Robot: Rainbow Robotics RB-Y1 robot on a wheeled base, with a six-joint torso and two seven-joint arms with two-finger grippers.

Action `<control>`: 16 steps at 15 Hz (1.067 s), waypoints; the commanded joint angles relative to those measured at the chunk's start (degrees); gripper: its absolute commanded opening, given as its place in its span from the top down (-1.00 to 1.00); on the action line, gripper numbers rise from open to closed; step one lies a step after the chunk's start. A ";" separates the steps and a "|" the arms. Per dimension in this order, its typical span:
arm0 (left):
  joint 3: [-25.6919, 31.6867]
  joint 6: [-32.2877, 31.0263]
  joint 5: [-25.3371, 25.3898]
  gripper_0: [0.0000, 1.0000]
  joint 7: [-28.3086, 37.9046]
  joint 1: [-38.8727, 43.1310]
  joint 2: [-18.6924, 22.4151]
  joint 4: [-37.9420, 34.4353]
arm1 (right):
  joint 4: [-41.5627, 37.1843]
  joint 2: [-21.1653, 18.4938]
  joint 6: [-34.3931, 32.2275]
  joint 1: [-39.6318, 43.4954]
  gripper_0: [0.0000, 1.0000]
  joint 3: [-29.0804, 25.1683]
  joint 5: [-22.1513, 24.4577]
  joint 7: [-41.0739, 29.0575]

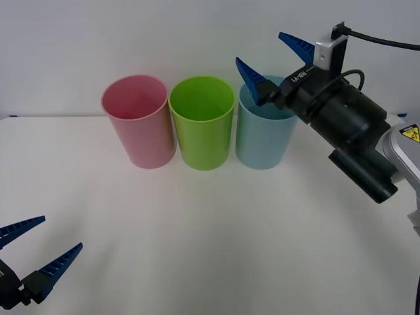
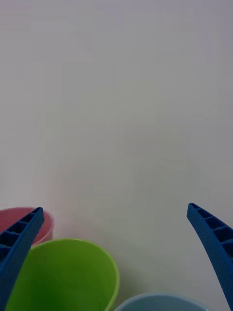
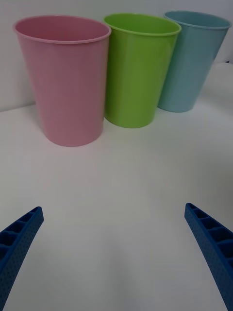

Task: Put cans in the blue bin and PET bottles in the pink bin and trash in the green bin.

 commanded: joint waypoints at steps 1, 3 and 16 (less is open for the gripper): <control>0.00 0.00 0.00 -1.00 0.00 0.00 0.00 0.00 | -9.12 -4.06 -6.26 9.30 -1.00 -4.59 -3.12 -0.12; 0.00 0.00 0.00 -1.00 0.00 0.00 0.00 0.00 | -12.19 -3.97 -13.64 16.60 -1.00 -10.04 -2.68 -0.21; 0.00 0.00 0.00 -1.00 0.00 0.00 0.00 0.00 | -13.42 8.95 -48.44 38.92 -1.00 -29.55 18.85 -1.35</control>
